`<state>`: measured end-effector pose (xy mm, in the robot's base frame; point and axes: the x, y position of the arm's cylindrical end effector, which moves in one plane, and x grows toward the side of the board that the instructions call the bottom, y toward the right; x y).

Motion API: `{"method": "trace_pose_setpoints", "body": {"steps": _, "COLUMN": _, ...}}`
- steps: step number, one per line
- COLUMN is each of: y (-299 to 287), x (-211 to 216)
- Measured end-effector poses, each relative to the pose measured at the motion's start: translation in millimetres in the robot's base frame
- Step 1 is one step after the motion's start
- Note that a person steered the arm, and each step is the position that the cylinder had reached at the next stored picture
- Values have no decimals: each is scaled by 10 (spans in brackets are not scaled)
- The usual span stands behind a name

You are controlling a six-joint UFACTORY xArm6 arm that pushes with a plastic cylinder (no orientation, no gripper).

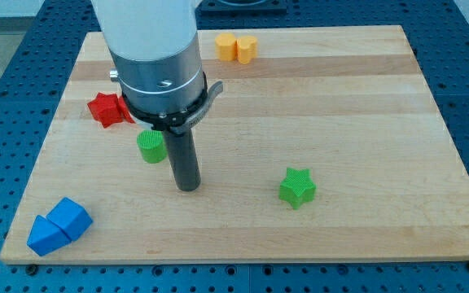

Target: Slide the green circle to the bottom center

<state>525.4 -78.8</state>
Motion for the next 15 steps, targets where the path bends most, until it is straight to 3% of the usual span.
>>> {"method": "trace_pose_setpoints", "body": {"steps": 2, "y": -124, "x": 56}}
{"method": "trace_pose_setpoints", "body": {"steps": 4, "y": -677, "x": 29}}
{"method": "trace_pose_setpoints", "body": {"steps": 7, "y": -940, "x": -922}}
{"method": "trace_pose_setpoints", "body": {"steps": 8, "y": -812, "x": -938}}
{"method": "trace_pose_setpoints", "body": {"steps": 10, "y": -489, "x": 149}}
{"method": "trace_pose_setpoints", "body": {"steps": 11, "y": -210, "x": 297}}
{"method": "trace_pose_setpoints", "body": {"steps": 14, "y": -456, "x": 142}}
{"method": "trace_pose_setpoints", "body": {"steps": 15, "y": 133, "x": 62}}
